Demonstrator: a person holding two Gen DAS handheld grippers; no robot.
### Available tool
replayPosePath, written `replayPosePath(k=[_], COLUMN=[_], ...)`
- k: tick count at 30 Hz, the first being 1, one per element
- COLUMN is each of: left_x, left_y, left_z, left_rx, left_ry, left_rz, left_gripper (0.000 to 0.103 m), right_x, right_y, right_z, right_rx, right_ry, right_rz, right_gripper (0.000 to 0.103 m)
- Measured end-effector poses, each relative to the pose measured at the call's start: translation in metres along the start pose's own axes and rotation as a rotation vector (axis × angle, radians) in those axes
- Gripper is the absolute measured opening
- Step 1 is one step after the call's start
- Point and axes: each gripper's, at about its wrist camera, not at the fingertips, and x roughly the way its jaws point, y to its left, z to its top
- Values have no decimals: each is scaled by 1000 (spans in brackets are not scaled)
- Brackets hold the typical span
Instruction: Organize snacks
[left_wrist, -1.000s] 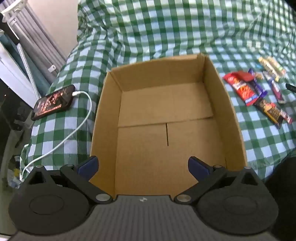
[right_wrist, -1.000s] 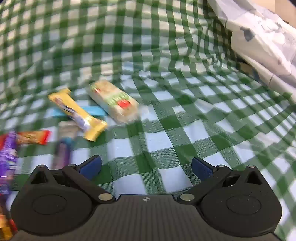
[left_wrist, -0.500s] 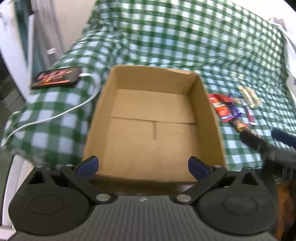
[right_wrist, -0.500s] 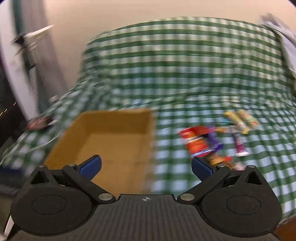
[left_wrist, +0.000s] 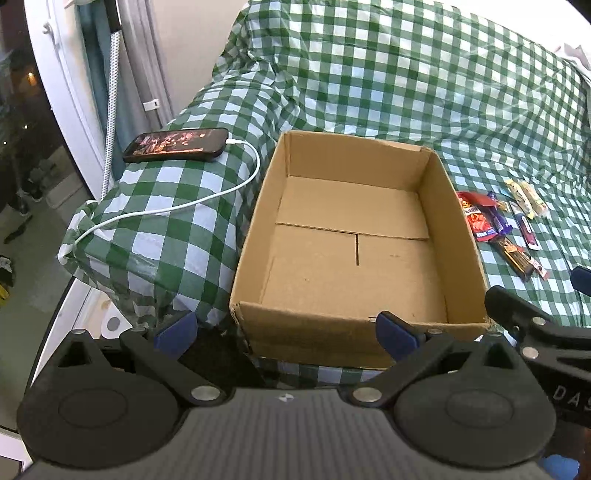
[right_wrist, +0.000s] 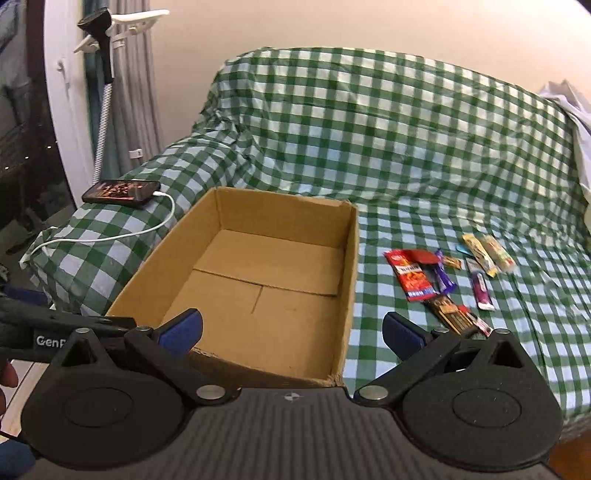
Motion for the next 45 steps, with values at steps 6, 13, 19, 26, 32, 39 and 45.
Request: replayPosePath(k=[6, 13, 19, 26, 32, 39, 45], left_x=[-3, 0, 5, 6, 7, 7, 9], left_y=[-4, -8, -11, -12, -11, -10, -10], left_z=[5, 4, 3, 2, 1, -2, -3], left_rx=[-8, -7, 9, 20, 20, 25, 27], left_ry=[12, 26, 42, 43, 45, 50, 56], left_rz=[-3, -2, -1, -4, -6, -7, -5], left_gripper=[103, 103, 103, 103, 103, 103, 103], right_x=[-16, -21, -23, -24, -25, -23, -23], right_y=[8, 6, 2, 6, 3, 5, 6], right_z=[10, 8, 9, 10, 10, 10, 9], right_rx=[-19, -19, -4, 20, 16, 19, 22], right_ry=[8, 16, 41, 43, 41, 42, 46], right_rz=[-30, -31, -29, -42, -41, -39, -38], right_gripper=[103, 103, 103, 103, 103, 103, 103])
